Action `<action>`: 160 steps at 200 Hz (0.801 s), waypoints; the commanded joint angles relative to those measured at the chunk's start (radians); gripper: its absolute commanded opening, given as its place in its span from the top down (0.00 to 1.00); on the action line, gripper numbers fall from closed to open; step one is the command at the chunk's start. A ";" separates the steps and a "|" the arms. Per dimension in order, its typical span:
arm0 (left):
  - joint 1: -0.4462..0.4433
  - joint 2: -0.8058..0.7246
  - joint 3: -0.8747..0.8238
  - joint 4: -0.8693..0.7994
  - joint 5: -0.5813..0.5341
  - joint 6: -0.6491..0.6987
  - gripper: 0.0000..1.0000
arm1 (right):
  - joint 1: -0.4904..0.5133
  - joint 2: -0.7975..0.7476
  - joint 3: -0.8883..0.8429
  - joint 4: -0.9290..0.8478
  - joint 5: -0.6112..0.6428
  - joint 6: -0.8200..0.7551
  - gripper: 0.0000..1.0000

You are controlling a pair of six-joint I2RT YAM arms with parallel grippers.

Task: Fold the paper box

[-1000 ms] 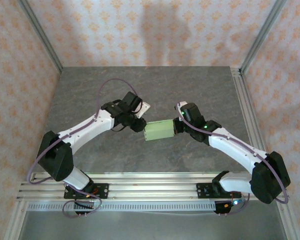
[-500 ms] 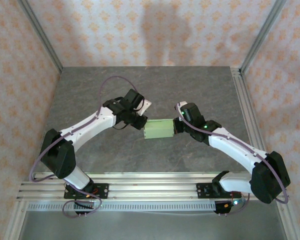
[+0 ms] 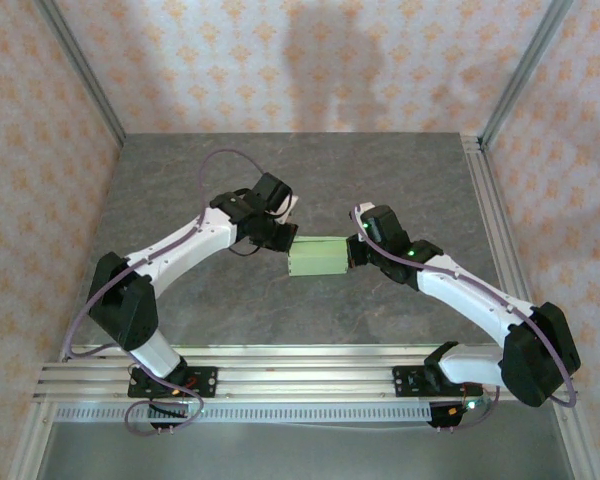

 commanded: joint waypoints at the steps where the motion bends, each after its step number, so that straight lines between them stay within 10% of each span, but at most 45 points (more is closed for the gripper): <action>1: 0.003 0.014 0.024 0.005 0.038 -0.100 0.99 | 0.008 0.007 0.029 -0.026 -0.001 -0.006 1.00; 160: -0.047 0.051 -0.090 0.140 0.013 -0.180 0.99 | 0.008 -0.013 -0.146 0.129 0.019 -0.027 1.00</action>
